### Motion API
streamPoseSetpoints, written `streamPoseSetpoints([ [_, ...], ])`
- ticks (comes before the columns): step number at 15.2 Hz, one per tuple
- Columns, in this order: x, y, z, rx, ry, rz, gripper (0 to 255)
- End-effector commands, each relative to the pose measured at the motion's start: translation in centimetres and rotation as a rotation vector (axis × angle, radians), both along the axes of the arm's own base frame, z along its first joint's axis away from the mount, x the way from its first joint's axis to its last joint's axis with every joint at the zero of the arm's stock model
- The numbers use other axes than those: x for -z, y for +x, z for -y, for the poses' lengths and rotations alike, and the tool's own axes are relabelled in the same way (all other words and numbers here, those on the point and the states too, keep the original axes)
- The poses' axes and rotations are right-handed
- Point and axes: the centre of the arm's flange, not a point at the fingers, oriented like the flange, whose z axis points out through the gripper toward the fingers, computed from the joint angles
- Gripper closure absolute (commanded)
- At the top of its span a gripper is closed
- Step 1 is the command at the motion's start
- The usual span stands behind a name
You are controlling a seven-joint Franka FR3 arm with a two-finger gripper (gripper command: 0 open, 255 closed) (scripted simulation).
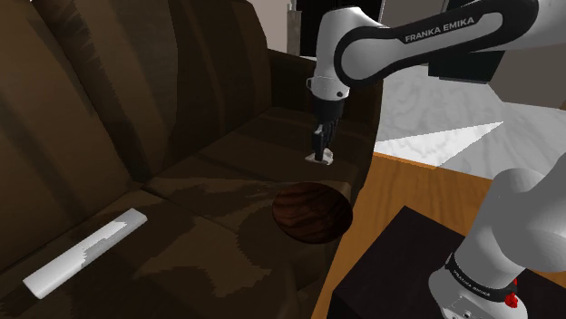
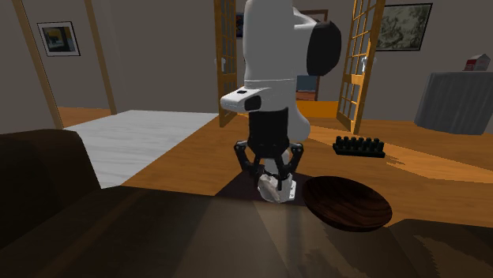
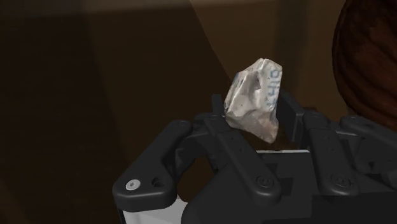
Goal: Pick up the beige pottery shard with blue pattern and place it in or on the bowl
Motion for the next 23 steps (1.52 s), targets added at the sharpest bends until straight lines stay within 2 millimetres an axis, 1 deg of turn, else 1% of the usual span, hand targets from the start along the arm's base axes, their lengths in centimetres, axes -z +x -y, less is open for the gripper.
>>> streamPoseSetpoints([
  [1,-1.1,-0.1,0.0,0.0,0.0,0.0,255],
  [8,-4.7,-0.1,0.0,0.0,0.0,0.0,255],
  [20,-5.8,-8.7,-13.3,0.0,0.0,0.0,255],
  [21,-5.8,-9.1,-14.0,0.0,0.0,0.0,255],
  [23,-4.8,-9.1,-14.0,0.0,0.0,0.0,255],
])
